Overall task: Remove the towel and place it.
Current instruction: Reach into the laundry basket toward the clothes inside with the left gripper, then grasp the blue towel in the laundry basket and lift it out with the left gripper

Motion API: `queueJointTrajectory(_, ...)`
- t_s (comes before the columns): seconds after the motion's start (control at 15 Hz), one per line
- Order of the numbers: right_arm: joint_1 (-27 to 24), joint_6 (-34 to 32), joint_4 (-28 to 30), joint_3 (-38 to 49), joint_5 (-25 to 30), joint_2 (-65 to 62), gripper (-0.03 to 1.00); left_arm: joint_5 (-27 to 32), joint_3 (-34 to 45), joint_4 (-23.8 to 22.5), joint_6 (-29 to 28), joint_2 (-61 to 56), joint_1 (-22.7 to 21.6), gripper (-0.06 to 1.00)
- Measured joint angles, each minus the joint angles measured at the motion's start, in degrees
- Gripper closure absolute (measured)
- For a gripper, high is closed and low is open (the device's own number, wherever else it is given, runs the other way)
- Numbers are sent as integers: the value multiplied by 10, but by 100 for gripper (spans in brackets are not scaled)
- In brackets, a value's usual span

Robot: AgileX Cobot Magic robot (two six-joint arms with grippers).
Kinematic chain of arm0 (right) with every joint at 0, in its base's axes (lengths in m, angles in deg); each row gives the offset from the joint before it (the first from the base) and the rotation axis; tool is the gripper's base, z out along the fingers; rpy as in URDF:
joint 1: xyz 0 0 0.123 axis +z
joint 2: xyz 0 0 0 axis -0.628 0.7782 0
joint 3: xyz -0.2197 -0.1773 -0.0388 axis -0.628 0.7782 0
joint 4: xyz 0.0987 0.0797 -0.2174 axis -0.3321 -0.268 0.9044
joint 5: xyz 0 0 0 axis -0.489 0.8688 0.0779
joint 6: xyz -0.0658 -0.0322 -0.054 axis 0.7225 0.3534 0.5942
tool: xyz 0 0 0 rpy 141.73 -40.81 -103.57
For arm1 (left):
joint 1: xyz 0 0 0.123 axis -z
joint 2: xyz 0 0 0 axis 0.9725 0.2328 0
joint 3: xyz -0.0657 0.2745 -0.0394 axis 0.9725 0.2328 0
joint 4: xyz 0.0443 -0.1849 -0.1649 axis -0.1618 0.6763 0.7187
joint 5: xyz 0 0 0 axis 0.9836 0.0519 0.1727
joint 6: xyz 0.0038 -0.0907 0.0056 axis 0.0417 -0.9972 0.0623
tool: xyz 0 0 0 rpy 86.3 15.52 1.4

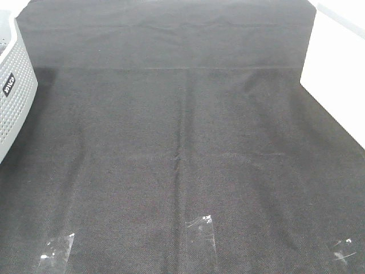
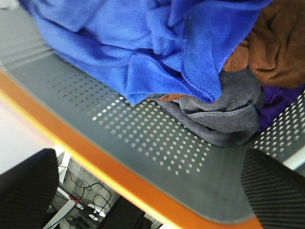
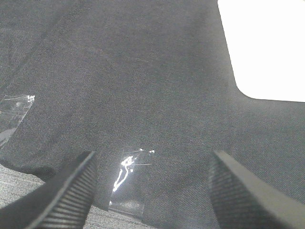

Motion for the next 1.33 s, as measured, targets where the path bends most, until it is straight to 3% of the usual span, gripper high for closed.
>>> queueJointTrajectory(0.27, 0, 0, 0, 0, 0, 0, 31, -56, 0, -27, 37, 111, 1, -3)
queueJointTrajectory(0.8, 0, 0, 0, 0, 0, 0, 31, -77, 0, -58, 42, 209, 15, 1)
queueJointTrajectory(1.33, 0, 0, 0, 0, 0, 0, 31, -85, 0, -41, 42, 213, 16, 31)
